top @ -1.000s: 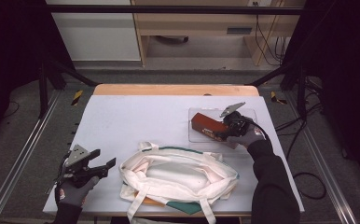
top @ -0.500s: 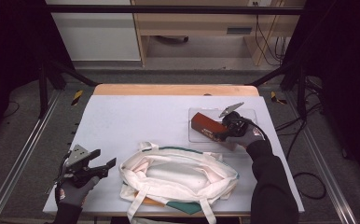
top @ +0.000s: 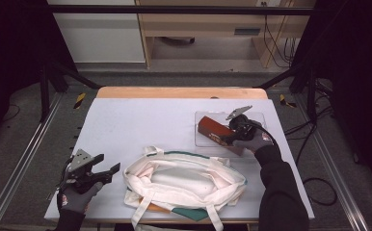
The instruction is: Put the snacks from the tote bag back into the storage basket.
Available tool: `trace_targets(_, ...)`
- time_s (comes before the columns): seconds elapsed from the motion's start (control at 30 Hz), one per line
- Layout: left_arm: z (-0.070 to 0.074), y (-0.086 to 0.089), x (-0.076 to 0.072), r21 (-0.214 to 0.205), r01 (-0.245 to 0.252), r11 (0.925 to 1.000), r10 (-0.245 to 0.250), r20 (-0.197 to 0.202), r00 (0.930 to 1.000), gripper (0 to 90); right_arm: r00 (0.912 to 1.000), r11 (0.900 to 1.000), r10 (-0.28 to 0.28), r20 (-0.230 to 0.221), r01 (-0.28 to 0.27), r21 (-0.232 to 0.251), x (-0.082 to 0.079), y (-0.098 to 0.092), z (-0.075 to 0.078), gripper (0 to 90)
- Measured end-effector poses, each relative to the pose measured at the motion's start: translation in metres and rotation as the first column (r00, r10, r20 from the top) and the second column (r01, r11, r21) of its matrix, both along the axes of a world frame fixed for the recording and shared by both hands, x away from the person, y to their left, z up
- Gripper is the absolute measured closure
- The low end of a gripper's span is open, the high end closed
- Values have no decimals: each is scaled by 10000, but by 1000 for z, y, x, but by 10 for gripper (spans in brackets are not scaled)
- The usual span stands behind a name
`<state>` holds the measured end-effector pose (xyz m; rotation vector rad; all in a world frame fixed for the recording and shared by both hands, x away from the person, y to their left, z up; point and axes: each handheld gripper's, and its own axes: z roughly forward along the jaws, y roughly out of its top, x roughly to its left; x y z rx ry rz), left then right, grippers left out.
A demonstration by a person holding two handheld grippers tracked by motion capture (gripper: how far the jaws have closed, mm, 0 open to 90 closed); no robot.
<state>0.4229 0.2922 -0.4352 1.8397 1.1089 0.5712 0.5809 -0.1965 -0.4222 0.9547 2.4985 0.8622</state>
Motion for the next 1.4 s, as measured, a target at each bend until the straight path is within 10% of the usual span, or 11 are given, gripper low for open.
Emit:
trace_targets(0.47,3,3,-2,-140,-157,9998,159,154,9998,240,9747,9839,-1462,1693,1255,1273,-38,-10,43,622)
trace_targets(0.83,3,3,-2,-106,-186,9998,188,146,9997,241,9703,9652,-2281,802,2145,1499,-61,-20,24,893)
trace_targets(1.4,4,4,-2,-160,-211,9996,214,192,9996,239,9759,9745,-2182,57,2176,551,-57,-7,5,900)
